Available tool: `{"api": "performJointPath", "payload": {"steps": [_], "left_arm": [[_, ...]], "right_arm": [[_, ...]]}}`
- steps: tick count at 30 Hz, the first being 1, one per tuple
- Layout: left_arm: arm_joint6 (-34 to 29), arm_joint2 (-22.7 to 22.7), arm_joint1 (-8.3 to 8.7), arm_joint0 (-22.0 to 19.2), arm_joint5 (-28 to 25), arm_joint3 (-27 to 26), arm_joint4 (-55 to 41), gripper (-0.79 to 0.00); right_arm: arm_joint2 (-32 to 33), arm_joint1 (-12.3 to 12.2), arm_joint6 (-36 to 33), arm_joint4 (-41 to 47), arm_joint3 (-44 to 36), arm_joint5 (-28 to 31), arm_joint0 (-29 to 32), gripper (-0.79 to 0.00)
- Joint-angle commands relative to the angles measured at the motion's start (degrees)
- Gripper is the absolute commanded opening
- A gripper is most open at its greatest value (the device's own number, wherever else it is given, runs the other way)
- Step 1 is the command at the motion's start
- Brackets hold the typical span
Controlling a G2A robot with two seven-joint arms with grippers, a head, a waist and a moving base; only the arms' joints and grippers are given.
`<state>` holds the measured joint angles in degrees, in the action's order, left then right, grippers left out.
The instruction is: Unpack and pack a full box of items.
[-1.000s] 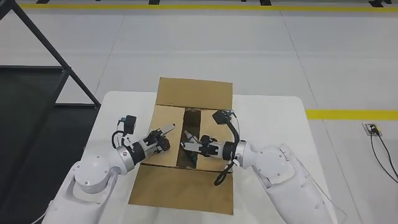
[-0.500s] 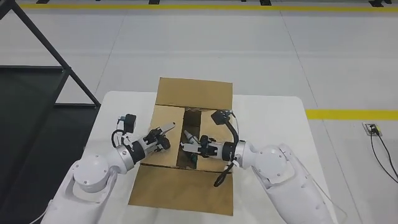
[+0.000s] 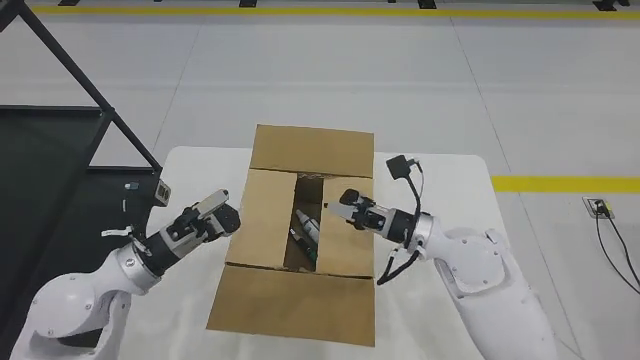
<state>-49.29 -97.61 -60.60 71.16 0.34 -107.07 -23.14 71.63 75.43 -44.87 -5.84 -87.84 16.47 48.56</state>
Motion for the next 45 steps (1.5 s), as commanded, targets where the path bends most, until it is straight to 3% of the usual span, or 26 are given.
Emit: {"api": "performJointPath", "payload": {"steps": [1, 5, 9, 12, 16, 26, 31, 45], "left_arm": [[-3.51, -4.39, 0.31, 3.18, -2.35, -0.12, -2.68, 0.000], [-9.81, -11.25, 0.78, 8.84, -5.60, 0.69, -7.12, 0.000], [-15.90, -15.15, 1.03, 13.14, -6.60, 3.17, -12.12, 0.000], [-18.35, -16.80, 1.25, 15.66, -7.34, 3.69, -11.39, 0.000], [-17.55, -18.87, 1.46, 18.66, -7.75, 3.27, -7.98, 0.000], [-17.34, -18.68, 1.47, 18.69, -7.59, 3.24, -7.56, 0.000], [-18.46, -15.34, 1.85, 17.69, -6.98, 3.54, -2.73, 0.000], [-28.02, -7.06, 3.08, 13.97, -9.53, 7.92, 2.68, 0.000]], "right_arm": [[1.08, -0.09, 1.34, 1.18, 1.36, 1.28, -0.46, 0.000], [2.31, 0.04, 6.43, 3.93, 5.06, 3.16, -1.58, 0.000], [2.46, 0.31, 9.93, 6.62, 9.48, 5.82, -3.33, 0.000], [2.70, 0.68, 14.23, 9.26, 13.58, 6.55, -4.89, 0.000], [2.55, 0.80, 14.03, 11.01, 15.36, 6.92, -5.65, 0.000], [2.55, 0.80, 14.03, 11.01, 15.36, 6.92, -5.65, 0.000], [1.73, 1.03, 14.75, 12.30, 16.49, 5.27, -5.98, 0.000], [-3.47, 3.43, 27.31, 6.05, 39.31, 5.31, -18.60, 0.000]]}}
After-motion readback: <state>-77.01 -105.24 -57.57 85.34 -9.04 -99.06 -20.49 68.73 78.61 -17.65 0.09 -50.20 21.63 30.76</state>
